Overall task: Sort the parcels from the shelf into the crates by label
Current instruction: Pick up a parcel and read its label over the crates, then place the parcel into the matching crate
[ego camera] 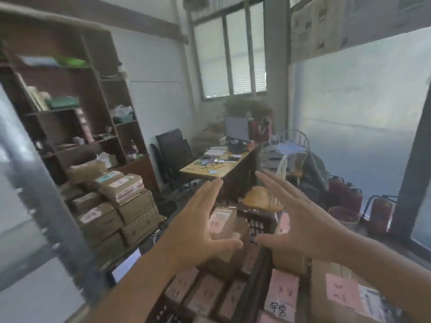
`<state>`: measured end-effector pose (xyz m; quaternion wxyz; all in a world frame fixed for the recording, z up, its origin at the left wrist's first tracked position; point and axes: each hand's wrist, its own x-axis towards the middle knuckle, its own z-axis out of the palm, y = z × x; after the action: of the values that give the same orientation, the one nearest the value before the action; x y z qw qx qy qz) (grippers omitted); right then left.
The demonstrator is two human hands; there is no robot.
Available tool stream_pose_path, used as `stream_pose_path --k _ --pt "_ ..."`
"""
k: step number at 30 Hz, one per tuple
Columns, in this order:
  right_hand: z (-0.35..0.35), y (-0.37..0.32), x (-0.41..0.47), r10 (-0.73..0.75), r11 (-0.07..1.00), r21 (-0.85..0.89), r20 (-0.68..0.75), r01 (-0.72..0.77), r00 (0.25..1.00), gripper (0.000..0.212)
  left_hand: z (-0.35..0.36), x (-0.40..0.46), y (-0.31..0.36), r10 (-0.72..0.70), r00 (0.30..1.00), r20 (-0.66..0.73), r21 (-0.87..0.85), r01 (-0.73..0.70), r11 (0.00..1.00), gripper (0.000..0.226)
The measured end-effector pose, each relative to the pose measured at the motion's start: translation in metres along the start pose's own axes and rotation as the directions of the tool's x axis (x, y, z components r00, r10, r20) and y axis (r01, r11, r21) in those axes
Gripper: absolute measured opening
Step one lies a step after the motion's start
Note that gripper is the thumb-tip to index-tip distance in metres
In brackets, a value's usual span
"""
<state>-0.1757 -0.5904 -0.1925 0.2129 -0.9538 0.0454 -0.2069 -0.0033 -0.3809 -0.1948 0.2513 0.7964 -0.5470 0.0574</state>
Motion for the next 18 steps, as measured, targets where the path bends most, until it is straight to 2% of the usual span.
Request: stream_pose_path --k 5,9,13,18 --pt "0.027 -0.078 0.016 -0.215 0.976 0.060 0.082 0.210 0.973 0.120 -0.064 -0.106 0.012 -0.161 0.981 -0.107 0.121 0.173 0.977 0.120" --pt "0.061 -0.161 0.024 -0.389 0.918 0.138 0.143 0.371 0.910 0.121 -0.123 -0.207 0.021 -0.307 0.919 -0.248 0.179 0.355 0.917 0.114" --pt "0.096 -0.263 0.016 -0.562 0.820 0.246 0.170 0.517 0.810 0.119 -0.178 -0.321 0.033 -0.405 0.831 -0.381 0.253 0.515 0.819 0.112" --pt "0.135 -0.404 -0.019 -0.727 0.671 0.405 0.196 0.621 0.658 0.115 -0.238 -0.470 0.071 -0.534 0.671 -0.515 0.269 0.718 0.642 0.109"
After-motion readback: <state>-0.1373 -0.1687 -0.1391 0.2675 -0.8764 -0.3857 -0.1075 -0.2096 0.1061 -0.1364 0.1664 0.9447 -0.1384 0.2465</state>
